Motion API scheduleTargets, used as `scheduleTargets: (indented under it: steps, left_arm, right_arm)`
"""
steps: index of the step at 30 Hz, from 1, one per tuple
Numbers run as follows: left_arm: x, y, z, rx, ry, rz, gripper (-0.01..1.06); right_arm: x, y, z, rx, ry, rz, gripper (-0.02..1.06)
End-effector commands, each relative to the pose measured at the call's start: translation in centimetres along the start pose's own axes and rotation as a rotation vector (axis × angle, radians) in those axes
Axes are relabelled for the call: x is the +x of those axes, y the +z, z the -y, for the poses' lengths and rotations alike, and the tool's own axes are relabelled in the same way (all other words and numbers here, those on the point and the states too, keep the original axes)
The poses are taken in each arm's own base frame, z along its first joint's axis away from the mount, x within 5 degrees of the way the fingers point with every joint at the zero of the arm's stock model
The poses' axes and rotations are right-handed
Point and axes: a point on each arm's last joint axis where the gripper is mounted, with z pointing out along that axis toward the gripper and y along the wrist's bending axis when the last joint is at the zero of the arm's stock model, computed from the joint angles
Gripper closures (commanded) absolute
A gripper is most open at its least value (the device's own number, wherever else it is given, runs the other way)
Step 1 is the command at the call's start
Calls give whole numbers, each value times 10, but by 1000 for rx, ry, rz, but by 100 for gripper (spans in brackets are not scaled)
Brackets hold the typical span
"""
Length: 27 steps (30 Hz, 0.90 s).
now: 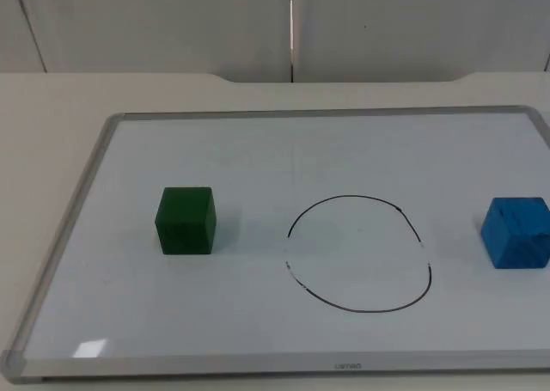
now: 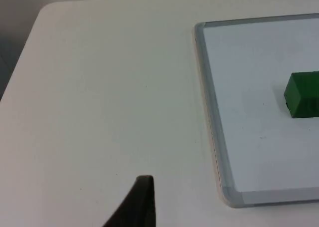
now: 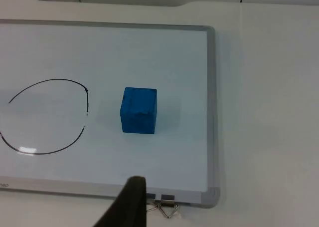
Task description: Push the two cubes into the marked area.
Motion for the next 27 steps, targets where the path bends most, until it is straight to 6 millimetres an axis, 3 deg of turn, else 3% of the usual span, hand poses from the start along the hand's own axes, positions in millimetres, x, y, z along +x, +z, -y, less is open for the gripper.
scheduleTargets:
  steps: [1,27]
  left_arm:
    - [-2,3,0,-7,-5,-9,0]
    - [-12,11,-1,-6,-5,-57,0]
  right_arm:
    - [0,0,0,1,4,7,-1]
    - [0,0,0,1,4,7,-1]
